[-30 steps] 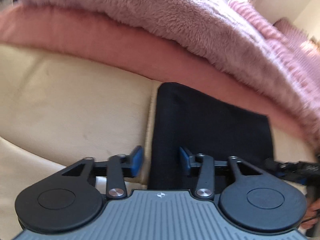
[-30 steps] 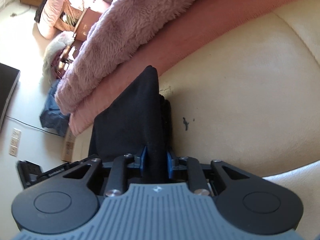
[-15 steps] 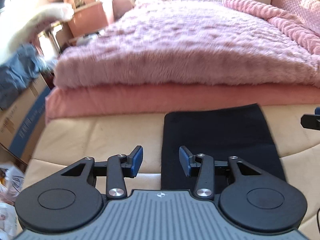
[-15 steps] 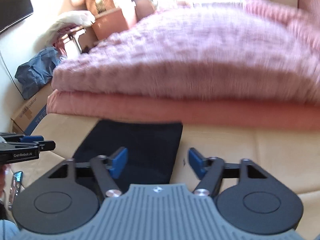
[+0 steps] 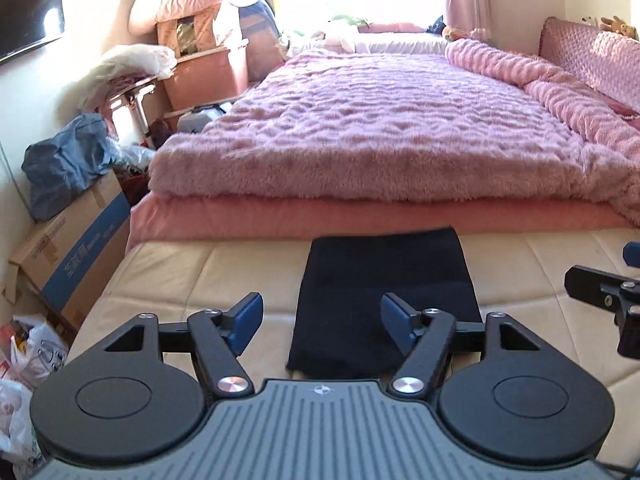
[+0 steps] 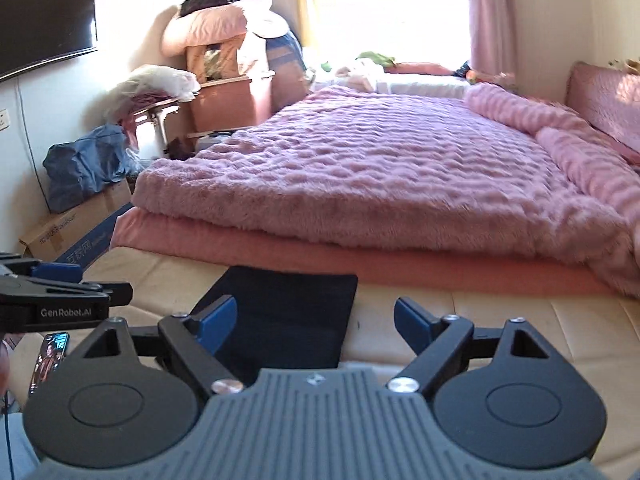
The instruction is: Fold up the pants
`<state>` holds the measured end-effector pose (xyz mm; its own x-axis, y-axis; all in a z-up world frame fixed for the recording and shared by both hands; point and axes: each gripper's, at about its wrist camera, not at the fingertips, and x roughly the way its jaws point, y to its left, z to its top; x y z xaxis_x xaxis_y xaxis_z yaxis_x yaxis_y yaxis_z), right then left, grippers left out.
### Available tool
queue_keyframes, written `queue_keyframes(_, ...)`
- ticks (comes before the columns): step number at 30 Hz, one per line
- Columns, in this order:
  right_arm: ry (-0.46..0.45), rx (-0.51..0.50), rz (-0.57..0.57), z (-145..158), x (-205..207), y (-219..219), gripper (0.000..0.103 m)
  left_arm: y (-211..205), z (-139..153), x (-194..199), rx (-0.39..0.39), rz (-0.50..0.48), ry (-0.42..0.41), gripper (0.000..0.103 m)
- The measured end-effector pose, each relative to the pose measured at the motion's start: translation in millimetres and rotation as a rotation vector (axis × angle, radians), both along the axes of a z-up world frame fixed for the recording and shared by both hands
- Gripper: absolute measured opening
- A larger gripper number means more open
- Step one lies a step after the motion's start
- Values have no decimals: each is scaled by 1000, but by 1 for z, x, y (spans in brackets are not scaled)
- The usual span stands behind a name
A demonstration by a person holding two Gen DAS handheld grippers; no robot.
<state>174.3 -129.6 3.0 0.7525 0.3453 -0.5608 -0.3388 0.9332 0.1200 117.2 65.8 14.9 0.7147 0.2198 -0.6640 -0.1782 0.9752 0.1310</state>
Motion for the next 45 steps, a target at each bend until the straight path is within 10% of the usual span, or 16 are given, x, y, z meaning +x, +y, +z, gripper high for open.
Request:
queue_keyframes(17, 184, -81, 6, -75, -64, 2, 82, -18, -63, -38, -57, -2, 207, 79)
queue_keyframes(45, 200, -81, 8, -79, -56, 6, 82, -19, -63, -37, -52, -5, 184, 79)
